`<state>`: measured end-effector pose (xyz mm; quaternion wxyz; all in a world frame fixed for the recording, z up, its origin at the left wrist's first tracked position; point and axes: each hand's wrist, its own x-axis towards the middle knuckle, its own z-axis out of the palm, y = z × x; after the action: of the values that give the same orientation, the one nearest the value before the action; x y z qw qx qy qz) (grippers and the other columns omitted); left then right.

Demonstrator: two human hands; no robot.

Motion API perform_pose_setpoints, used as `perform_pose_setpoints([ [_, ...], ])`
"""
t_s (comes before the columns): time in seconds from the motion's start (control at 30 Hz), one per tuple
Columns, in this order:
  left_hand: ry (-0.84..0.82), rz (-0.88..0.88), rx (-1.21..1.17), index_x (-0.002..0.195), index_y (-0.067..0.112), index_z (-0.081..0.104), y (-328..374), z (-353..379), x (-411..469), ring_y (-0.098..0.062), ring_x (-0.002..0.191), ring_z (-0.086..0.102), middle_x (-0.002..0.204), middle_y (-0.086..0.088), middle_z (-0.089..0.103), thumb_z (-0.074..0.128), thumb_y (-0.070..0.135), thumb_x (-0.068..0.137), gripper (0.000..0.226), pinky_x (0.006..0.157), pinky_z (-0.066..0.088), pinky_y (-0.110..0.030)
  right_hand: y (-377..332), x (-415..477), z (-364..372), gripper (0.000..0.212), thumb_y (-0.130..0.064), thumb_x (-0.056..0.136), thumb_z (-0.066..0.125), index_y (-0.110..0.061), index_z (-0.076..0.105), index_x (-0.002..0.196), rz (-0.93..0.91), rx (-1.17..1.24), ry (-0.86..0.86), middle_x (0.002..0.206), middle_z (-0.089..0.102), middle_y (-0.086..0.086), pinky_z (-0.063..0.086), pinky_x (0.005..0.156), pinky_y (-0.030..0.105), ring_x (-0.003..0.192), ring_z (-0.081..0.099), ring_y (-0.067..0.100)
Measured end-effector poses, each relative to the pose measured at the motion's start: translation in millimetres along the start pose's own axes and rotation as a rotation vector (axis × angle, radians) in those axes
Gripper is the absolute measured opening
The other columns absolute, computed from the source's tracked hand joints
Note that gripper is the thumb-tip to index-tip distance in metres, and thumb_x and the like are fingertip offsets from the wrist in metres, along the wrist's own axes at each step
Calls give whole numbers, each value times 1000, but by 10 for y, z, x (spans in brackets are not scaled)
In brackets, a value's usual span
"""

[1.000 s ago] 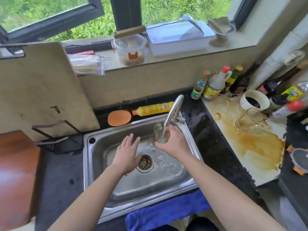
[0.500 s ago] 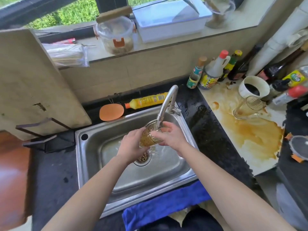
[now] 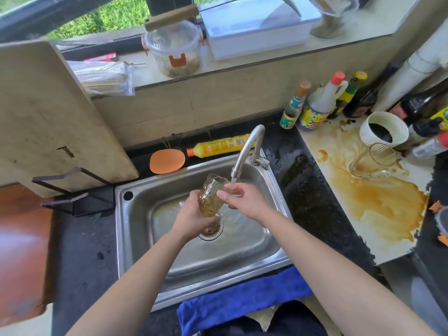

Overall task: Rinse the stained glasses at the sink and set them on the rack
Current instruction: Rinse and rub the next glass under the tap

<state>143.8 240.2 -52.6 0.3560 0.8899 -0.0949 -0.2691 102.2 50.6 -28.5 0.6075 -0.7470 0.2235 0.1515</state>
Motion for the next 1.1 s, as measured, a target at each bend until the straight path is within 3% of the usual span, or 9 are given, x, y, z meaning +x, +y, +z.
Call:
perform_pose_setpoints([
  [0.1, 32, -76, -149, 121, 21, 40, 15, -36, 15, -15, 95, 64, 108, 3, 61, 91, 31, 68, 74, 76, 52, -27, 1, 39, -117, 43, -37, 86, 79, -21, 66, 123, -20, -108, -68, 121, 68, -6, 57, 96, 36, 109, 65, 9],
  [0.3, -111, -115, -339, 127, 25, 52, -24, -137, 59, -14, 93, 70, 118, -4, 68, 93, 45, 65, 77, 73, 56, -27, 30, 25, -262, 23, -45, 97, 63, -26, 65, 110, 41, -149, -116, 119, 67, -6, 53, 101, 40, 113, 62, 14],
  [0.43, -115, -91, -384, 129, 22, 52, 76, -147, 21, -4, 82, 67, 114, -2, 69, 87, 34, 75, 65, 63, 48, -15, -4, 30, -229, 37, -49, 103, 49, -19, 70, 106, 102, 62, -50, 113, 71, -5, 54, 100, 41, 115, 63, 13],
  [0.53, -63, -50, -377, 129, 30, 53, 143, -146, 43, -22, 106, 67, 123, 2, 65, 92, 30, 70, 71, 72, 56, -26, -12, 49, -219, 40, -49, 103, 48, -15, 68, 104, 165, 158, -53, 104, 74, 2, 56, 98, 42, 107, 68, 20],
  [0.67, -50, 19, -337, 125, 42, 56, 233, -136, 82, -24, 111, 67, 127, 11, 61, 92, 20, 66, 73, 96, 56, -46, 46, 43, -212, 48, -49, 102, 52, -5, 65, 116, 258, 306, -79, 108, 70, 13, 56, 99, 48, 104, 67, 31],
  [0.8, -35, 12, -439, 126, 34, 60, 326, -94, 67, -22, 105, 69, 126, 3, 63, 92, 33, 69, 65, 87, 61, -41, 106, -7, -213, 50, -52, 98, 57, -5, 66, 112, 297, 428, -62, 109, 71, 14, 57, 97, 47, 108, 69, 35],
  [0.9, -17, -10, -527, 124, 23, 64, 362, -70, 19, -21, 93, 74, 124, -3, 66, 85, 22, 79, 50, 77, 62, -35, 116, -42, -235, 49, -54, 96, 60, -9, 67, 112, 322, 482, -82, 106, 71, 9, 56, 99, 48, 107, 68, 33],
  [1.0, -32, 11, -474, 119, 31, 68, 293, -33, -17, -24, 98, 73, 120, -1, 70, 88, 10, 75, 53, 85, 61, -43, 82, -29, -236, 51, -58, 93, 61, -11, 65, 113, 342, 487, -73, 108, 68, 10, 57, 97, 48, 109, 67, 35],
  [1.1, 10, 6, -408, 118, 42, 62, 268, 11, -42, -19, 113, 66, 123, 8, 66, 93, 23, 65, 64, 96, 56, -45, 70, 2, -163, 54, -58, 90, 64, -9, 67, 110, 304, 425, -31, 100, 66, 9, 58, 95, 45, 99, 67, 28],
])
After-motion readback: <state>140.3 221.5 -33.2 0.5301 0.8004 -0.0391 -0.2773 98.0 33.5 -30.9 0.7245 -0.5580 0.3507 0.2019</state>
